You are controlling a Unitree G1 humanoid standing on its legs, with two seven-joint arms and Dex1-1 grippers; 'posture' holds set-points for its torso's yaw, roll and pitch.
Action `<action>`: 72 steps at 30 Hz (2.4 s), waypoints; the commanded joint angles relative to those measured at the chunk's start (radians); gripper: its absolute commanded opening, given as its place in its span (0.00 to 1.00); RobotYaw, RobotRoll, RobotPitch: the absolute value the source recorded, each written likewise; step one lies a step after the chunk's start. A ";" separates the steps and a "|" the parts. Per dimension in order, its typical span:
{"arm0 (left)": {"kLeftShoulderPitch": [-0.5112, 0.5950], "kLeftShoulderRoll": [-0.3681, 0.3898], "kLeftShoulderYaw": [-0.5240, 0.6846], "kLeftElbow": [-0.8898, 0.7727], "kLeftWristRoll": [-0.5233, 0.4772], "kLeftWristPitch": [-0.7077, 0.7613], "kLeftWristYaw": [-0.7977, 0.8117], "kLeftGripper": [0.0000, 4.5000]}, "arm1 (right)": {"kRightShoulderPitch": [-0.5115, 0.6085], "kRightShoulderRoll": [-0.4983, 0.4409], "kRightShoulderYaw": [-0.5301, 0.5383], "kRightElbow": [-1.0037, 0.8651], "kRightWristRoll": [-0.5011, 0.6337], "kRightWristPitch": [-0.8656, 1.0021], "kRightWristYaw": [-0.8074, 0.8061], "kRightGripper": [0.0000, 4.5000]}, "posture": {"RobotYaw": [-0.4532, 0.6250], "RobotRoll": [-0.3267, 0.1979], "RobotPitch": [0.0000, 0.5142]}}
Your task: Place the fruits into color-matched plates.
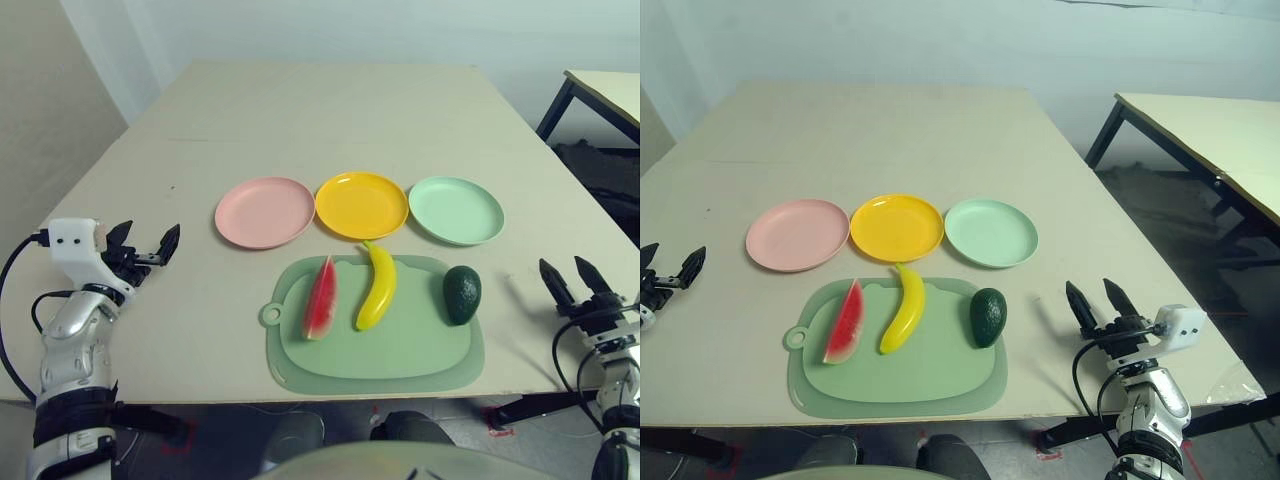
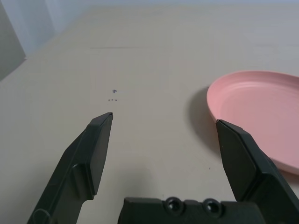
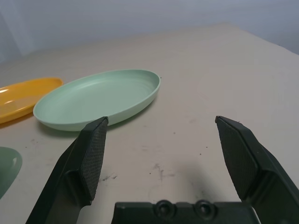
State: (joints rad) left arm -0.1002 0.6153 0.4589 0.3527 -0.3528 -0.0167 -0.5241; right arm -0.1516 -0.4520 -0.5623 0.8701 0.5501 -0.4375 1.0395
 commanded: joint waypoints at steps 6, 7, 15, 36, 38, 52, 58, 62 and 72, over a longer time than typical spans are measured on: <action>0.004 0.030 0.008 -0.022 0.008 0.021 -0.003 1.00 | -0.031 -0.022 -0.026 0.107 0.011 -0.037 0.034 0.99 | 0.57 0.62 0.00; 0.008 0.031 0.010 -0.024 0.007 0.022 -0.001 1.00 | -0.035 -0.025 -0.027 0.118 0.011 -0.039 0.038 0.99 | 0.57 0.62 0.00; 0.036 0.017 0.004 -0.056 0.002 0.033 0.005 1.00 | -0.047 -0.062 -0.047 0.185 0.011 -0.053 0.067 0.99 | 0.55 0.62 0.00; 0.179 0.172 -0.124 -0.329 -0.207 0.038 -0.728 1.00 | -0.033 -0.334 0.058 0.162 -0.136 -0.178 0.220 0.99 | 0.50 0.62 0.00; 0.199 0.190 -0.133 -0.371 -0.216 0.053 -0.755 1.00 | -0.018 -0.373 0.089 0.113 -0.151 -0.210 0.288 0.99 | 0.49 0.62 0.00; 0.048 0.180 -0.213 -0.268 -0.142 -0.001 -0.790 1.00 | 0.009 -0.660 0.320 -0.366 -0.196 -0.245 0.574 0.99 | 0.42 0.62 0.00; 0.041 0.183 -0.223 -0.260 -0.138 -0.013 -0.800 1.00 | -0.073 -0.754 0.415 -0.768 -0.163 0.032 0.539 0.99 | 0.42 0.62 0.00; 0.051 0.190 -0.224 -0.265 -0.129 -0.017 -0.799 1.00 | -0.189 -0.736 0.526 -0.917 -0.201 0.205 0.513 0.99 | 0.43 0.62 0.00; 0.088 0.233 -0.203 -0.298 -0.128 -0.006 -0.811 1.00 | -0.469 -0.575 0.804 -0.870 -0.447 0.173 0.542 0.99 | 0.47 0.62 0.00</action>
State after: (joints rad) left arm -0.0232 0.8364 0.2530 0.0774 -0.4861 -0.0263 -1.3284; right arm -0.6103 -1.0321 0.2031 -0.0168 0.1445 -0.2320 1.5628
